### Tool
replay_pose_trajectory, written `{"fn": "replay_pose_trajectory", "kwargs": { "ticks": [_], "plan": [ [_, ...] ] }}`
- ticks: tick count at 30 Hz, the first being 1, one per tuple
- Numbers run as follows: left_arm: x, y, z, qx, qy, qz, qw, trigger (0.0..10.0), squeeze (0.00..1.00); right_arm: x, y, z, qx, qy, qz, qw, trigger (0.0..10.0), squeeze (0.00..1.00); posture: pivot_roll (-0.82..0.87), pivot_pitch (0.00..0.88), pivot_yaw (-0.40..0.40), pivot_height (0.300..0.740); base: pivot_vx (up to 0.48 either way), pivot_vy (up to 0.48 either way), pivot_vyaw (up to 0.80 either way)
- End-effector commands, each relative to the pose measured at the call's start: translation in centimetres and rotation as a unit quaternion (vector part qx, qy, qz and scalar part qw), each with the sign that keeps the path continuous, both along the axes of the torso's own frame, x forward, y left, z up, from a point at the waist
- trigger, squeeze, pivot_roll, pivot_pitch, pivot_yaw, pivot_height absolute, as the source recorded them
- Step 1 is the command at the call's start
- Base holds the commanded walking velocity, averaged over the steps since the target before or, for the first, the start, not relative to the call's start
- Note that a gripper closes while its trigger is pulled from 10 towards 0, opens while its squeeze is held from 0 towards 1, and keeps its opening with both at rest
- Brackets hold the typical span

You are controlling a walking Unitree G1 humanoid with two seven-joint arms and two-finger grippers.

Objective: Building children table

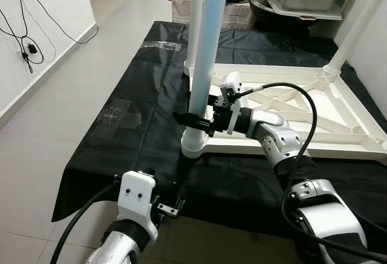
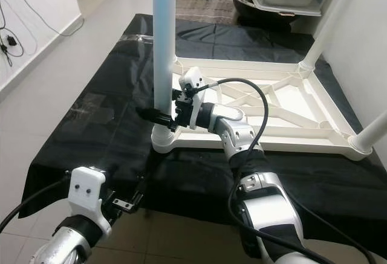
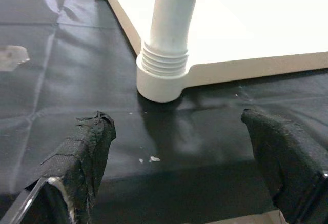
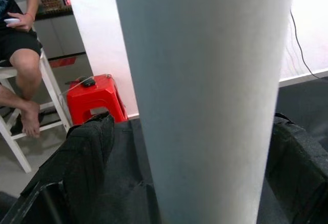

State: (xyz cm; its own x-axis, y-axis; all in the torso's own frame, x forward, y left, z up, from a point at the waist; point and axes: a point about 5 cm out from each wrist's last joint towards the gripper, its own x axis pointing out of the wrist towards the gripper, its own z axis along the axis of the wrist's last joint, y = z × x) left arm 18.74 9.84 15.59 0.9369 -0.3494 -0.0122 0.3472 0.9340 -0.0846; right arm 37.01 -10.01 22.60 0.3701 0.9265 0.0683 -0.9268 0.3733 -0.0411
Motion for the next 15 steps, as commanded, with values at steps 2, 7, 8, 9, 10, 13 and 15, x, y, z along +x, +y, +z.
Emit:
{"fn": "replay_pose_trajectory", "kwargs": {
  "ticks": [2, 7, 8, 9, 10, 13, 15],
  "plan": [
    [-0.3, -0.2, 0.2, -0.006, -0.007, -0.005, 1.000, 10.0, 0.00, 0.1, 0.4, 0.2, 0.011, 0.003, 0.001, 1.000, 10.0, 0.00, 0.14, 0.155, -0.089, 0.740, 0.000, 0.000, 0.00],
    [-0.3, -0.3, 0.2, -0.005, -0.010, -0.008, 1.000, 10.0, 0.00, 0.3, 0.9, 0.3, 0.022, 0.005, -0.010, 1.000, 10.0, 0.00, 0.14, 0.154, -0.091, 0.740, 0.000, 0.000, 0.00],
    [-0.4, -0.3, 0.2, -0.005, -0.010, -0.008, 1.000, 10.0, 0.00, 0.3, 1.0, 0.4, 0.023, 0.005, -0.011, 1.000, 10.0, 0.00, 0.14, 0.154, -0.091, 0.740, 0.000, 0.000, 0.00],
    [-0.4, -0.3, 0.2, -0.005, -0.010, -0.008, 1.000, 10.0, 0.00, 0.4, 1.0, 0.4, 0.024, 0.005, -0.011, 1.000, 10.0, 0.00, 0.14, 0.154, -0.091, 0.740, 0.000, 0.000, 0.00],
    [-0.4, -0.3, 0.2, -0.005, -0.010, -0.008, 1.000, 10.0, 0.00, 0.4, 1.0, 0.4, 0.024, 0.005, -0.011, 1.000, 10.0, 0.00, 0.14, 0.154, -0.091, 0.740, 0.000, 0.000, 0.00],
    [-0.4, -0.4, 0.1, -0.006, -0.011, -0.010, 1.000, 10.0, 0.00, 0.4, 1.4, 0.5, 0.029, 0.005, -0.016, 0.999, 10.0, 0.00, 0.14, 0.151, -0.093, 0.740, 0.000, 0.000, 0.00],
    [-0.5, -0.4, 0.1, -0.006, -0.011, -0.010, 1.000, 10.0, 0.00, 0.4, 1.5, 0.5, 0.030, 0.005, -0.016, 0.999, 10.0, 0.00, 0.14, 0.151, -0.093, 0.740, 0.000, 0.000, 0.00]
  ]
}}
